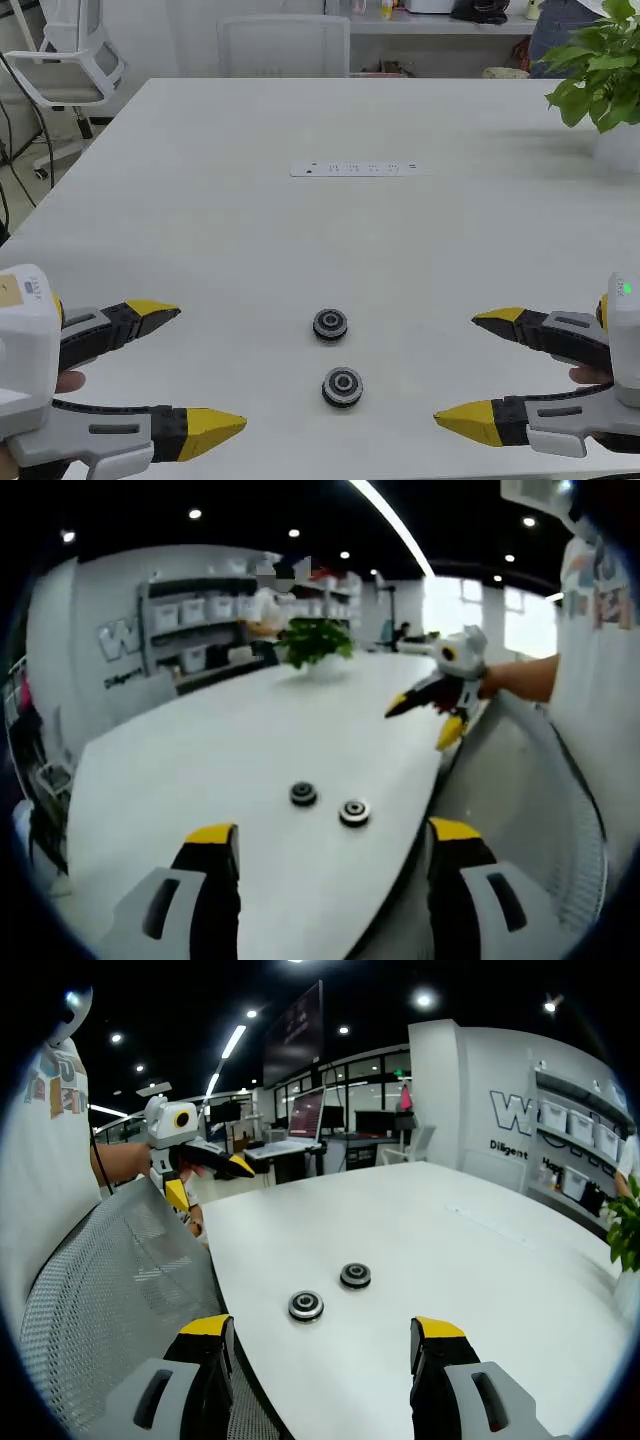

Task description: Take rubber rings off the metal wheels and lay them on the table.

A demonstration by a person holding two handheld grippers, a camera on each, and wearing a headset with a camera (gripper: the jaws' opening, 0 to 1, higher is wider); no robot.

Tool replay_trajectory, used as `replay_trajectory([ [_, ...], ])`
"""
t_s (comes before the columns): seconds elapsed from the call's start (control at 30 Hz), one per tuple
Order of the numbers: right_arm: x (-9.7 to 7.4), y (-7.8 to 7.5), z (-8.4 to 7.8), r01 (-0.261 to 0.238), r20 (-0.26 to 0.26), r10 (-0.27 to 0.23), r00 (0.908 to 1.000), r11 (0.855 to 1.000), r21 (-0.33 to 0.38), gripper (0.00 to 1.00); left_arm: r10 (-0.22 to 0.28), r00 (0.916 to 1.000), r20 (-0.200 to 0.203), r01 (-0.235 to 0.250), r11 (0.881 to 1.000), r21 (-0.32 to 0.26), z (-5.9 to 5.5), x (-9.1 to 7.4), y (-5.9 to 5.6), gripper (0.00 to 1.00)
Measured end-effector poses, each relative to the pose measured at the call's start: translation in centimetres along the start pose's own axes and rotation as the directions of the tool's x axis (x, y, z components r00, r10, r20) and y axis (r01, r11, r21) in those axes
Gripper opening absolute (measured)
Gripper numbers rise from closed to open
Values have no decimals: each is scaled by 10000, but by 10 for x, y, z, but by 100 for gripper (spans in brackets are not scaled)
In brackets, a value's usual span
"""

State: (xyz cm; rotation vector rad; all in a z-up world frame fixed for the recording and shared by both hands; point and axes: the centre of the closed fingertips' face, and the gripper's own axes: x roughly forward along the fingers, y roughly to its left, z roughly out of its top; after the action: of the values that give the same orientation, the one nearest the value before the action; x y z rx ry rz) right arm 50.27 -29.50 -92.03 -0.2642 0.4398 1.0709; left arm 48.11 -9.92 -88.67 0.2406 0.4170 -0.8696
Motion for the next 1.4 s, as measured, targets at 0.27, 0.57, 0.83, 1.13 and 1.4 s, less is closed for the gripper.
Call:
replay_trajectory([
  [0.27, -1, 1, 0, 13, 18, -13, 10000, 10000, 36, 74, -8, 10000, -62, 9, 10000, 54, -1, 1, 0, 79],
  [0.57, -2, 0, -1, 30, -14, -30, 10000, 10000, 38, 74, -33, 10000, -80, 34, 10000, 65, -2, 2, 0, 79],
  [0.83, -1, 0, -3, 1, -94, -1, 10000, 10000, 45, 74, -21, 9999, -139, 22, 10000, 79, -4, 2, 2, 79],
  [1.13, 1, 0, -3, -57, -183, 57, 9998, 10000, -10, 74, -47, 9998, -193, 48, 10000, 71, -6, 3, 2, 78],
  [1.4, 2, -3, -3, -80, -188, 80, 9998, 10000, 22, 73, -82, 9997, -242, 84, 9999, 104, -6, 5, 4, 78],
])
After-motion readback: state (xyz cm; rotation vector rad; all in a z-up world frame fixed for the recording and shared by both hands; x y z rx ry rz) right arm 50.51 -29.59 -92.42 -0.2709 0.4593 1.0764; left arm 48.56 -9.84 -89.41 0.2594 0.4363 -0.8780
